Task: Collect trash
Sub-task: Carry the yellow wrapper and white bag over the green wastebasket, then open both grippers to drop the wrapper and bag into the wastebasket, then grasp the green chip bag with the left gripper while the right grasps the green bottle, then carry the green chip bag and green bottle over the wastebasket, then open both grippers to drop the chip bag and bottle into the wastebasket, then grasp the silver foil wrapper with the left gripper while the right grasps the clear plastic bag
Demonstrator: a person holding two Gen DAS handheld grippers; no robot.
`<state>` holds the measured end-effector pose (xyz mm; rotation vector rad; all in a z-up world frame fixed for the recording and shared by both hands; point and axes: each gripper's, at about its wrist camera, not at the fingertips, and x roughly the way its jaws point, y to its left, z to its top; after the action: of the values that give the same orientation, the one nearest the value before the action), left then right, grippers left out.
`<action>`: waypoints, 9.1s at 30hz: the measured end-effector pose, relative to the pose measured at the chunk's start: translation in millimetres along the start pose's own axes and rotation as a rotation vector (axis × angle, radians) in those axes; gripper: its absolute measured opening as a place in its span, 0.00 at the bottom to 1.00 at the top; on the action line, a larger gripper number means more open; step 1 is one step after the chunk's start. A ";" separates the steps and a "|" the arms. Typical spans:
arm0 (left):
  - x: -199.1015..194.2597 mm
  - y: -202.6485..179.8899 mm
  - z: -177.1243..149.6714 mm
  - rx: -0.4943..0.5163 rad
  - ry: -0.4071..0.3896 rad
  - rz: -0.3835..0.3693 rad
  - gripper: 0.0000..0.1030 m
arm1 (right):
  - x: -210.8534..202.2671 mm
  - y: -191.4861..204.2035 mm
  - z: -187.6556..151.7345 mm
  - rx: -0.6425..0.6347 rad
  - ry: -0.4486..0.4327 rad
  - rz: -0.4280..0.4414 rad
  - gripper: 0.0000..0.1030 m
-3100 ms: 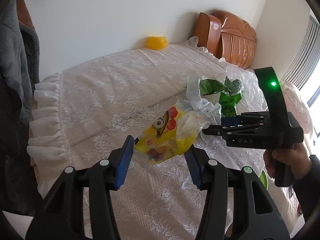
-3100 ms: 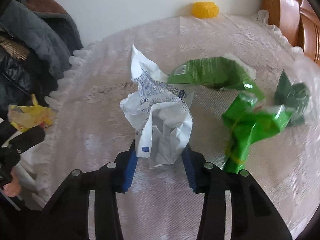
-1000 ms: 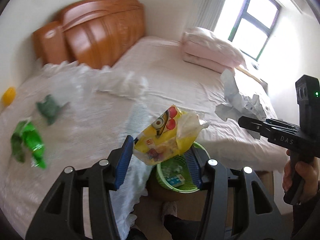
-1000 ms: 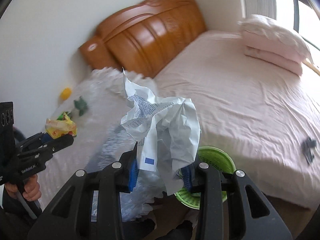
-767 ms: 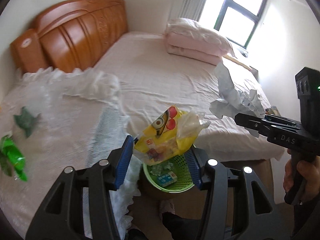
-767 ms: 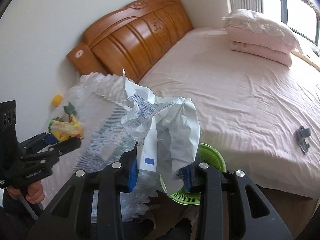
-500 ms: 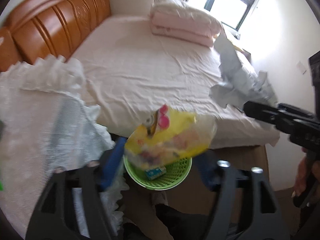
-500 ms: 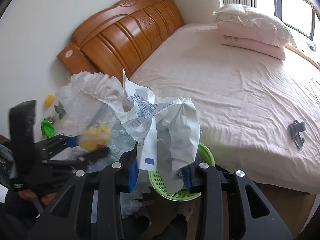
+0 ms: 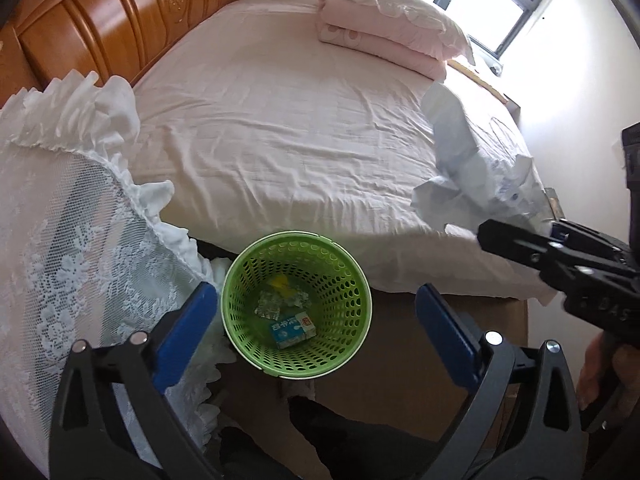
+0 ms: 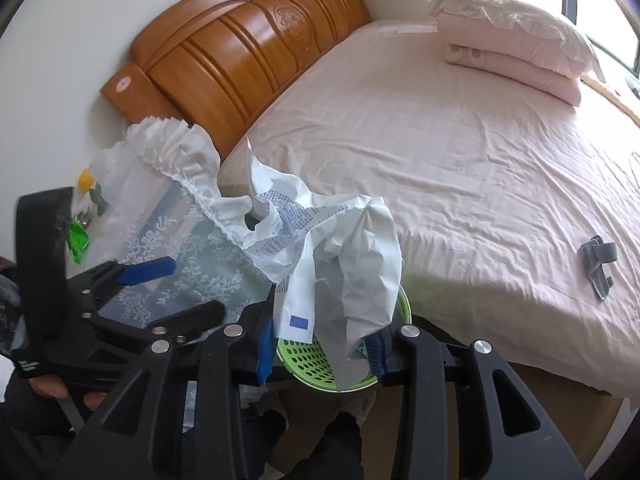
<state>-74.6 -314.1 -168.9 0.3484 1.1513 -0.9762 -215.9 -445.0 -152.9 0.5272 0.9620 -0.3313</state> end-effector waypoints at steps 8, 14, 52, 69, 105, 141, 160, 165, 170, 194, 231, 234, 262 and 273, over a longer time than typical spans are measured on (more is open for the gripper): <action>-23.8 17.0 -9.7 -0.030 -0.022 0.077 0.92 | 76.3 -7.8 -13.5 0.009 0.141 0.014 0.39; -49.8 42.8 -19.8 -0.080 -0.047 0.131 0.92 | 123.6 11.4 -23.2 -0.020 0.214 -0.005 0.85; -209.0 217.8 -98.1 -0.320 -0.275 0.356 0.92 | 42.6 248.9 30.8 -0.175 -0.010 0.122 0.98; -249.5 355.1 -161.3 -0.494 -0.260 0.503 0.92 | 123.3 445.6 22.1 -0.390 0.088 0.255 0.98; -139.1 436.1 -80.1 -0.163 -0.123 0.463 0.56 | 173.9 424.6 41.2 -0.323 0.163 0.234 0.27; -212.5 357.9 -122.5 -0.347 -0.261 0.412 0.47 | 145.6 398.6 42.7 -0.281 0.072 0.273 0.42; -170.0 154.5 -64.4 0.022 -0.204 0.165 0.47 | 4.6 203.0 -5.7 -0.051 -0.072 0.071 0.42; -150.6 118.8 -50.1 0.100 -0.174 0.124 0.47 | -10.0 156.7 -13.6 0.029 -0.093 0.020 0.42; -119.3 78.7 -37.1 0.165 -0.122 0.070 0.47 | -22.7 111.5 -19.7 0.096 -0.103 -0.042 0.42; 4.6 -13.6 -11.4 0.263 0.061 0.037 0.92 | -17.0 3.0 -21.5 0.175 -0.039 -0.060 0.43; -128.7 121.8 -49.3 -0.046 -0.140 0.212 0.92 | 1.3 124.5 -9.5 0.041 -0.023 -0.077 0.98; -130.9 128.6 -52.1 -0.056 -0.138 0.220 0.92 | 3.0 133.9 -7.0 0.030 -0.023 -0.069 0.98; -181.0 335.5 -84.0 -0.392 -0.248 0.522 0.92 | 97.3 319.2 48.5 -0.283 0.089 0.147 0.98; -140.9 415.2 -50.6 -0.462 -0.236 0.512 0.92 | 123.3 332.3 64.3 -0.291 0.127 0.143 0.98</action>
<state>214.3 19.5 -162.3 0.1352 0.9679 -0.2785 57.4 -210.9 -135.3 0.3501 1.0678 -0.0275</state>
